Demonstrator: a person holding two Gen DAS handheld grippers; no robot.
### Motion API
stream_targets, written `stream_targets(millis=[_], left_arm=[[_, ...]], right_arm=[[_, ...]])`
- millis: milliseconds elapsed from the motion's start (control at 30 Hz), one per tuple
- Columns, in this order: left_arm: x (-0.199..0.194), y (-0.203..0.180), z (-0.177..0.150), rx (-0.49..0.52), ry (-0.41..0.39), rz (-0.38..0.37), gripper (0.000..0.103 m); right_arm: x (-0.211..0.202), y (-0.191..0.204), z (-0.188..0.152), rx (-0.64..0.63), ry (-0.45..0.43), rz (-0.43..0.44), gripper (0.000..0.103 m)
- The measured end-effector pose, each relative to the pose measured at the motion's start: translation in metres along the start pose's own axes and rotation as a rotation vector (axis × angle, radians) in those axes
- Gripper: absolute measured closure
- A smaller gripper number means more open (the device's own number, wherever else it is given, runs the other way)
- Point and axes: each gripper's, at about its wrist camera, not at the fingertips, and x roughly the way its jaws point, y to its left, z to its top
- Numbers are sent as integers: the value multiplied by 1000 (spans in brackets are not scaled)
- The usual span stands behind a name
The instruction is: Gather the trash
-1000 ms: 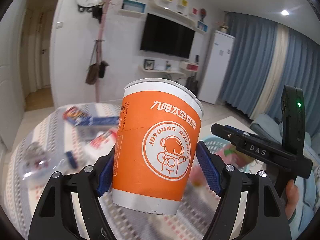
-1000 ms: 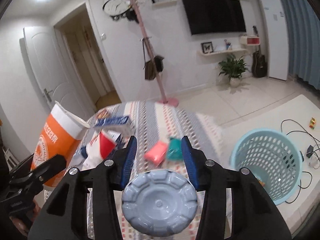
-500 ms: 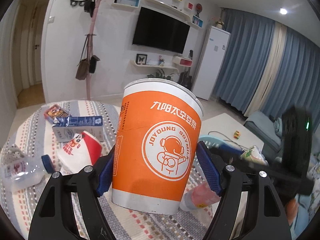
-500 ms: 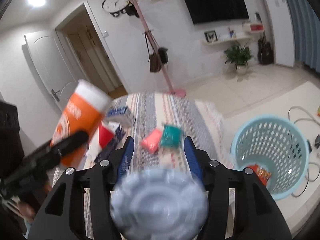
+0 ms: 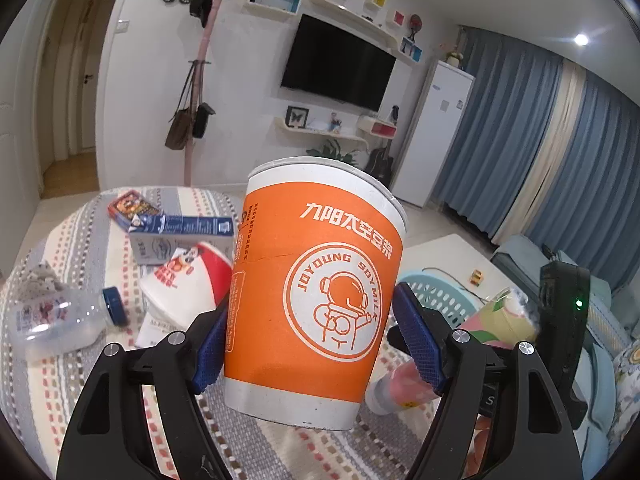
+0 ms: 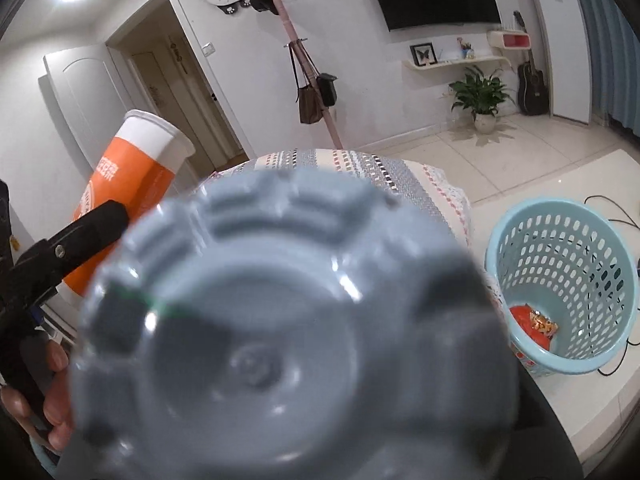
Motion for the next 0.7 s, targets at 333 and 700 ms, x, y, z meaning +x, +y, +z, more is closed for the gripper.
stream_targets(millis=[333, 700], left_arm=[[7, 4, -7, -16, 16, 8, 29], [-38, 66, -12, -131, -46, 127, 29]], right_arm=[[7, 2, 10, -5, 1, -7, 55], [62, 55, 21, -109, 99, 41, 33]])
